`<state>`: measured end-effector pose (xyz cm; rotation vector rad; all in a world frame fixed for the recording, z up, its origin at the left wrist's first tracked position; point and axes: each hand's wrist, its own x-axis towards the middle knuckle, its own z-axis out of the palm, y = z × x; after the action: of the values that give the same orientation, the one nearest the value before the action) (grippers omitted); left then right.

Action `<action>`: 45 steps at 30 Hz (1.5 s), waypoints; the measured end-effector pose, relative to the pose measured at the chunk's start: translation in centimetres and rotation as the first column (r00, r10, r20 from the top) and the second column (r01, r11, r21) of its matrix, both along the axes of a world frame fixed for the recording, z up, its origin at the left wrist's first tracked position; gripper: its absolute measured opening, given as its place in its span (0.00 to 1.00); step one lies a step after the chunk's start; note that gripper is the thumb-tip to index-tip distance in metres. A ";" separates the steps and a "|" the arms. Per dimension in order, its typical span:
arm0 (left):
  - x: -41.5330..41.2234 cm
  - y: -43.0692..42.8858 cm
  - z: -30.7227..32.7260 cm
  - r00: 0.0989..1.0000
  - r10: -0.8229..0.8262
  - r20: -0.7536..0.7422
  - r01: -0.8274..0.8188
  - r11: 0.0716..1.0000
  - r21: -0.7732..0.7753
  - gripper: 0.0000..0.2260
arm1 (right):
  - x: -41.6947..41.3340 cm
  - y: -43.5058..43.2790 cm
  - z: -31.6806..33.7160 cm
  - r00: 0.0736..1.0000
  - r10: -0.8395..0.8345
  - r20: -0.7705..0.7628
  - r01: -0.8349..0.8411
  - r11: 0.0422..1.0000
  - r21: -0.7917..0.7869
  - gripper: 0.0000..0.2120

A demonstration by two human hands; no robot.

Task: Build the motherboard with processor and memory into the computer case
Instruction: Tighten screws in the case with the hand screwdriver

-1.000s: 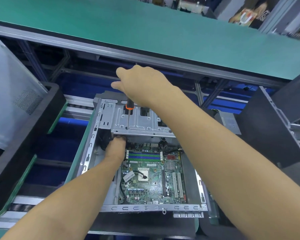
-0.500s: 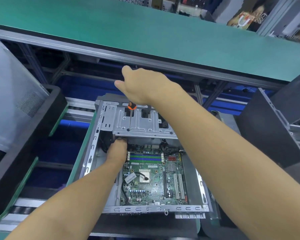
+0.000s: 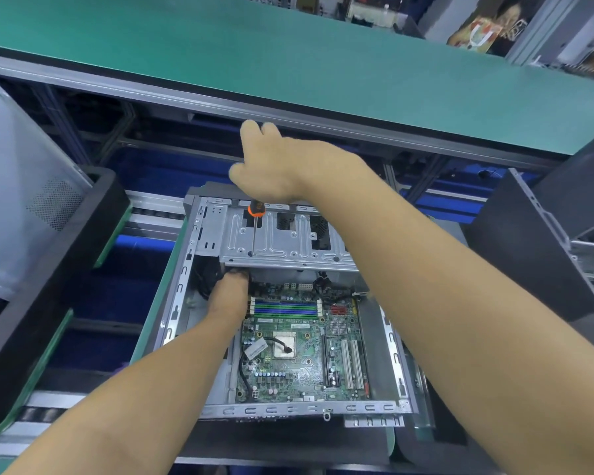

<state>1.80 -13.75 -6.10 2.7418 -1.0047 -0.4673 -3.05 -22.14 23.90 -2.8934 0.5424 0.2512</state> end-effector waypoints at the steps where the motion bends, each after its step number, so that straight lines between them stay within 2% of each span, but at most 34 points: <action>1: 0.0 0.0 0.0 1.000 -0.001 -0.002 0.001 1.000 0.004 0.13 | -0.1 -0.1 0.0 1.000 0.024 -0.001 -0.024 0.999 0.021 0.05; 2: 0.0 0.0 0.0 1.000 -0.002 0.002 0.002 1.000 0.011 0.13 | -0.1 -0.1 0.2 0.999 0.032 0.003 -0.032 0.999 0.031 0.04; 5: -0.1 0.1 0.0 1.000 -0.008 0.019 0.007 1.000 0.027 0.13 | -0.2 0.0 0.4 0.999 0.043 0.027 -0.041 0.997 -0.073 0.05; 7: -0.1 0.0 0.0 0.999 -0.026 0.027 0.026 0.999 0.028 0.13 | -0.2 0.2 -0.2 0.997 0.072 -0.020 -0.075 0.978 -0.196 0.06; 8: -0.1 0.0 0.0 0.999 -0.033 0.029 0.032 0.999 0.029 0.13 | -0.2 0.3 -0.4 0.996 0.086 -0.029 -0.090 0.974 -0.210 0.06; 11: -0.1 0.2 0.1 0.999 -0.038 0.022 0.038 0.999 0.027 0.13 | -0.2 0.5 0.0 0.999 0.034 0.000 -0.033 0.998 -0.052 0.10; 12: -0.1 0.4 0.1 0.999 -0.043 0.021 0.042 0.999 0.030 0.13 | -0.2 0.6 0.2 0.998 0.047 -0.029 -0.047 0.999 -0.023 0.09; 14: -0.4 0.9 -0.1 0.999 -0.041 0.006 0.041 0.998 0.044 0.15 | -0.1 0.3 0.3 0.996 0.057 -0.064 -0.060 0.997 -0.047 0.03; 18: -0.7 1.8 0.2 0.998 -0.052 -0.018 0.054 0.989 0.136 0.19 | -0.2 0.2 0.5 0.999 0.053 -0.008 -0.053 0.993 -0.107 0.09; 21: -0.2 1.8 0.6 0.995 -0.078 -0.069 0.091 0.975 0.204 0.23 | 0.1 0.7 0.0 0.996 0.086 -0.027 -0.090 0.970 -0.226 0.04; 24: -0.1 1.8 0.3 0.986 -0.039 -0.161 0.070 0.979 0.191 0.27 | 0.2 1.0 0.2 1.000 -0.016 -0.013 0.015 0.998 -0.062 0.09; 27: -0.2 2.0 0.1 0.983 -0.043 -0.178 0.067 0.989 0.133 0.24 | 0.2 0.7 0.6 0.996 0.029 -0.088 -0.029 1.000 -0.001 0.08; 31: -0.2 1.9 0.3 0.980 -0.092 -0.178 0.111 0.989 0.097 0.22 | 0.3 0.0 0.3 0.999 0.041 -0.030 -0.045 0.987 -0.152 0.08; 34: -0.2 1.6 0.6 0.978 -0.089 -0.189 0.116 0.984 0.134 0.23 | 0.1 0.2 -0.4 1.000 0.001 -0.006 -0.002 0.984 -0.178 0.09; 37: -0.2 1.5 0.7 0.976 -0.057 -0.212 0.093 0.982 0.162 0.27 | 0.0 0.4 -0.2 0.997 -0.077 0.025 0.077 0.997 -0.006 0.09; 39: -0.3 1.5 0.7 0.975 -0.055 -0.214 0.089 0.984 0.154 0.26 | -0.1 0.4 0.4 0.998 -0.061 -0.028 0.063 0.996 0.070 0.07; 41: -0.3 1.6 0.7 0.974 -0.055 -0.218 0.088 0.985 0.147 0.26 | -0.1 0.3 0.7 0.997 -0.003 -0.080 0.007 0.999 0.050 0.06; 45: -0.3 1.8 0.7 0.965 -0.013 -0.263 0.046 0.992 0.121 0.25 | 0.1 0.7 0.4 1.000 -0.018 -0.015 0.016 0.995 -0.102 0.14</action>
<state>1.47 -11.99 -5.44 2.6791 -0.9789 -0.9004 -2.93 -21.41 24.30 -2.9856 0.5994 0.2517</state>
